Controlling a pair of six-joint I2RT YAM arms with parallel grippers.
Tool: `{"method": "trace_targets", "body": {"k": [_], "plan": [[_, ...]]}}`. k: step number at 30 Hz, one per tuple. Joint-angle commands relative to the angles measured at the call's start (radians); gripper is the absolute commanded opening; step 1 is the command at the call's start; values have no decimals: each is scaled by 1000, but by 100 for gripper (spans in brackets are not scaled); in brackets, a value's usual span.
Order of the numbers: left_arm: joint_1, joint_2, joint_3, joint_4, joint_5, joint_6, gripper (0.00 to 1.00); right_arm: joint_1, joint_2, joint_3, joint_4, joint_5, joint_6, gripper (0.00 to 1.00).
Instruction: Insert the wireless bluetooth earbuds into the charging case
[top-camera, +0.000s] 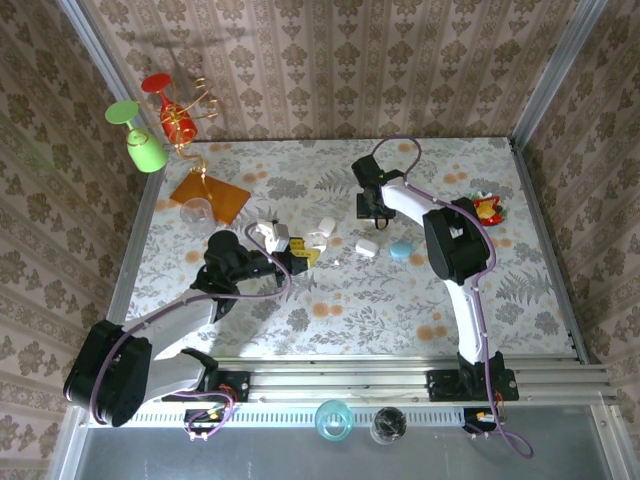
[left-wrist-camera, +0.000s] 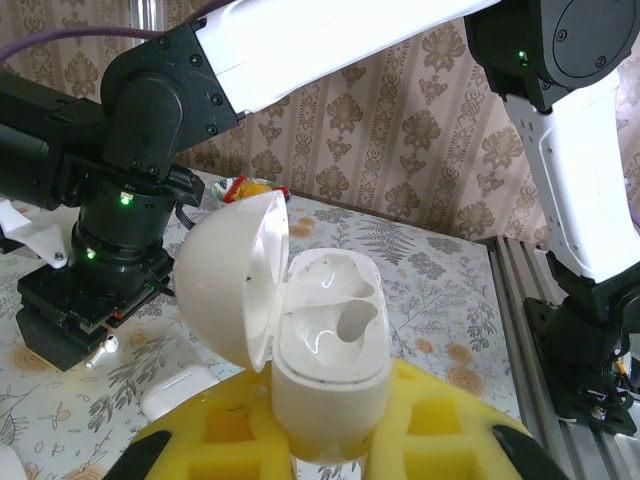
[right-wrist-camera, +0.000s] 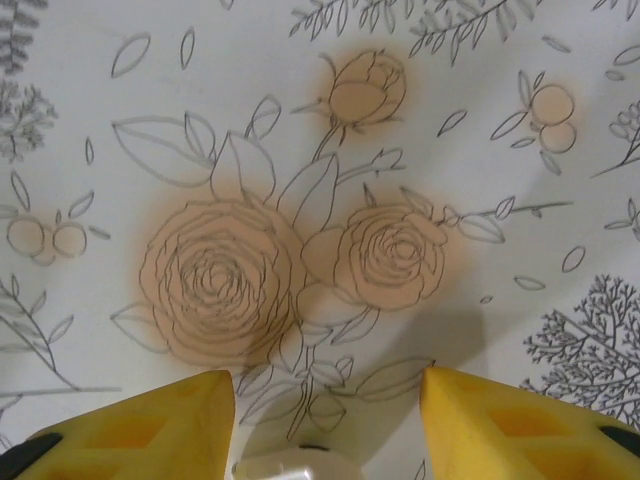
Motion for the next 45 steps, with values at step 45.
{"method": "trace_targets", "body": {"k": [45], "plan": [[-1,-1,-7,15,36,0,7,29,-425,-632,123,-220,96,15]]}}
